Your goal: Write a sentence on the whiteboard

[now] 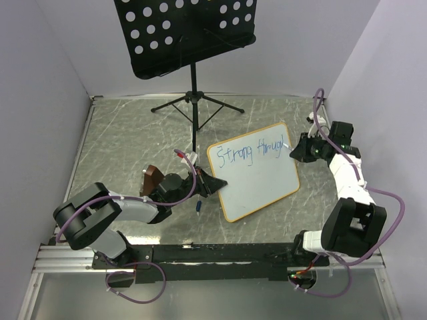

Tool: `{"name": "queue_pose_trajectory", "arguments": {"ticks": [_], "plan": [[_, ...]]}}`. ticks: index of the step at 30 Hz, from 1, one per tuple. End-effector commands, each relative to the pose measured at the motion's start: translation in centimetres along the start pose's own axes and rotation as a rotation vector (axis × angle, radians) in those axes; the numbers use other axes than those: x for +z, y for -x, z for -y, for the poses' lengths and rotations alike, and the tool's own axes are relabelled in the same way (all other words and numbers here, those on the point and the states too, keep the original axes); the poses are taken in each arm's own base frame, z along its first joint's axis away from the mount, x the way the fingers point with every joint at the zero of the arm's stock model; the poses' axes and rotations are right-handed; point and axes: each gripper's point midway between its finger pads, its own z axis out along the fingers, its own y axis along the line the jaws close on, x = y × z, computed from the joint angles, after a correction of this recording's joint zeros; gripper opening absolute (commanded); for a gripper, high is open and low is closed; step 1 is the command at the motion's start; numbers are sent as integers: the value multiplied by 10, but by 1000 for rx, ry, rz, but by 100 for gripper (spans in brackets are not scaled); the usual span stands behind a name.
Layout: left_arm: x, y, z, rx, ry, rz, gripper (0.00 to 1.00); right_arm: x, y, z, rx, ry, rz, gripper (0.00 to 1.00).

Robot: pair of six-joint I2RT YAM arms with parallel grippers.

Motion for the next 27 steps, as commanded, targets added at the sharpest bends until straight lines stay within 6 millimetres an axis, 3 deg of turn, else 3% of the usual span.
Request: {"name": "queue_pose_trajectory", "arguments": {"ticks": [1,11,23,27], "plan": [[5,19,34,89,-134,50,1,0,32,10,-21,-29,56,0],[3,19,33,87,-130,54,1,2,20,17,-21,-53,17,0],[3,20,32,86,-129,59,1,-10,-19,11,-24,-53,-35,0],[3,19,32,85,-130,56,1,-14,-16,18,-14,-77,-24,0]]}}
